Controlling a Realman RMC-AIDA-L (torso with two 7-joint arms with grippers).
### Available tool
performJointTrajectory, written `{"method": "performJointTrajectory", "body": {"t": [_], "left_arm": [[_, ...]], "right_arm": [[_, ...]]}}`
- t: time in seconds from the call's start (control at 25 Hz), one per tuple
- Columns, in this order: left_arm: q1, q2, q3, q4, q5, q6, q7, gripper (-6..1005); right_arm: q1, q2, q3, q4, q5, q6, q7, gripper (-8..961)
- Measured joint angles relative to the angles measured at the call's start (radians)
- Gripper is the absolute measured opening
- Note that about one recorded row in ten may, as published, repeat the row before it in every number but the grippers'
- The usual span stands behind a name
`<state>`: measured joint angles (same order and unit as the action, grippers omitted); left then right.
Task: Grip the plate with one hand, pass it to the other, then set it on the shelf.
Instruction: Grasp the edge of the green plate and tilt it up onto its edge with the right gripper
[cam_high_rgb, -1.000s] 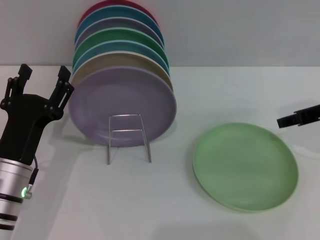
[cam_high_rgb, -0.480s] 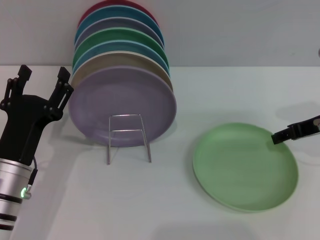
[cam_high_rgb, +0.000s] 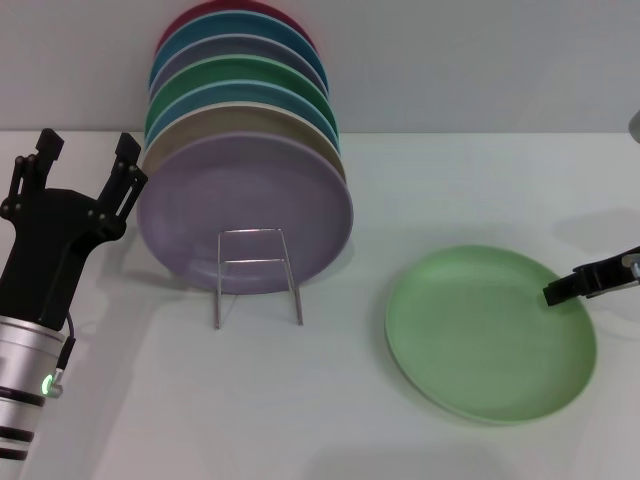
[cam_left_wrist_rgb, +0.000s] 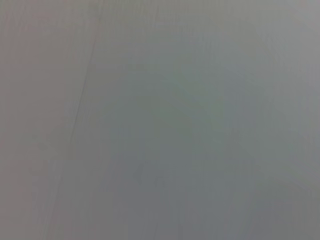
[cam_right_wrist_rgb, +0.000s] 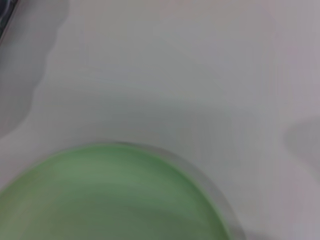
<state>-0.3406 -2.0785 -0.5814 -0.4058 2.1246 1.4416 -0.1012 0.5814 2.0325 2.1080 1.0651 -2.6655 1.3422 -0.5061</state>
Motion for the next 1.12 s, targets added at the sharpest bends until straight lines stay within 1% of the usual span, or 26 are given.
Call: {"method": "performJointTrajectory", "body": {"t": [0.2,0.4,0.6,0.84,1.12], "left_arm": [[0.001,0.000,0.000,-0.002,0.000,0.003,0.000,826],[0.005,0.000,0.000,-0.004,0.000,0.005,0.000,825],[0.006,0.000,0.000,-0.005,0.001,0.006,0.000,824],[0.008,0.000,0.000,-0.005,0.000,0.006,0.000,823],[0.007,0.000,0.000,-0.005,0.000,0.006,0.000,821]], "right_arm": [[0.000,0.000,0.002,-0.009,-0.001,-0.003,0.000,529],[0.015,-0.005,0.002,-0.034,-0.019,-0.003,0.000,511],[0.015,-0.005,0.002,-0.036,-0.021,-0.003,0.000,269],[0.015,-0.005,0.004,-0.036,-0.021,-0.003,-0.001,160],[0.015,-0.005,0.000,-0.041,-0.021,-0.006,-0.002,158]]}}
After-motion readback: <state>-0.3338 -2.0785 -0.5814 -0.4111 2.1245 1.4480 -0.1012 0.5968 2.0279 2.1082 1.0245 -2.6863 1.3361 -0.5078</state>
